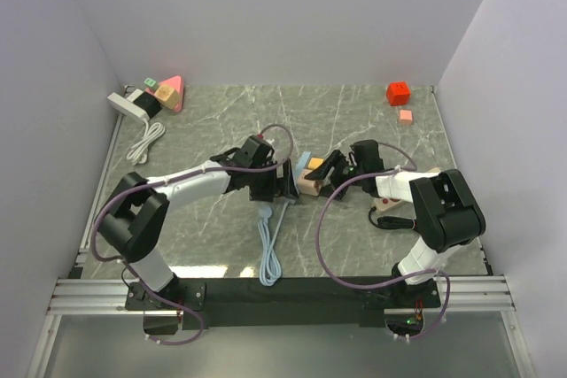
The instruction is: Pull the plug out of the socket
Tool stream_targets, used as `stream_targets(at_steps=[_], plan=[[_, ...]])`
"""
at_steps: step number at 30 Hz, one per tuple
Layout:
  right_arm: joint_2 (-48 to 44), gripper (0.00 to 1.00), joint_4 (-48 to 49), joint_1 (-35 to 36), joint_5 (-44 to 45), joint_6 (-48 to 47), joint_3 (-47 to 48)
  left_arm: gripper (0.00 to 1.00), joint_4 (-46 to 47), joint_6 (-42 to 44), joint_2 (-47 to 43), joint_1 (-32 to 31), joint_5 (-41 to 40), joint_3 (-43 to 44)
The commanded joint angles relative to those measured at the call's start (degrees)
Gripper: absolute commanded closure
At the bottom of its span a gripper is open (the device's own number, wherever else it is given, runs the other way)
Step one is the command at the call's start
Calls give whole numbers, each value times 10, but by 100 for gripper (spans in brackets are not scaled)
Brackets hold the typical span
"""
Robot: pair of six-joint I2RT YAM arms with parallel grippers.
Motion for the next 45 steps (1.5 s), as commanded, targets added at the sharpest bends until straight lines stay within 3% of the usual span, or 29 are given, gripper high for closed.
stream_targets(at_steps=[1,5,12,21,25,28,29,31,32,36,42,45], plan=[[-31,100,-46,4,0,-26,38,8,-39,57,-10,1,-78,40],[-31,100,-63,4,-7,-28,50,14,-25,110,47,1,-80,62],[-29,100,-72,5,-25,-11,67,16,22,149,87,0,-50,66],[-21,100,-99,12,-44,-22,89,19,107,123,110,-4,-8,54],[-20,100,-87,13,-54,-10,87,32,111,121,141,-7,10,55],[-21,100,-87,14,-50,-6,91,55,123,117,149,-8,20,45],[-23,88,-89,14,-48,-7,92,75,128,111,150,-8,23,43],[-24,63,-91,14,-39,-8,91,93,132,107,151,-7,23,36],[-25,43,-90,13,-33,-7,90,99,133,101,151,-7,24,34],[-34,14,-56,14,-18,7,67,99,157,76,141,1,50,19],[-30,10,25,14,-9,50,37,99,176,50,132,5,73,22],[-9,19,16,15,-10,45,55,99,181,41,127,5,79,21]])
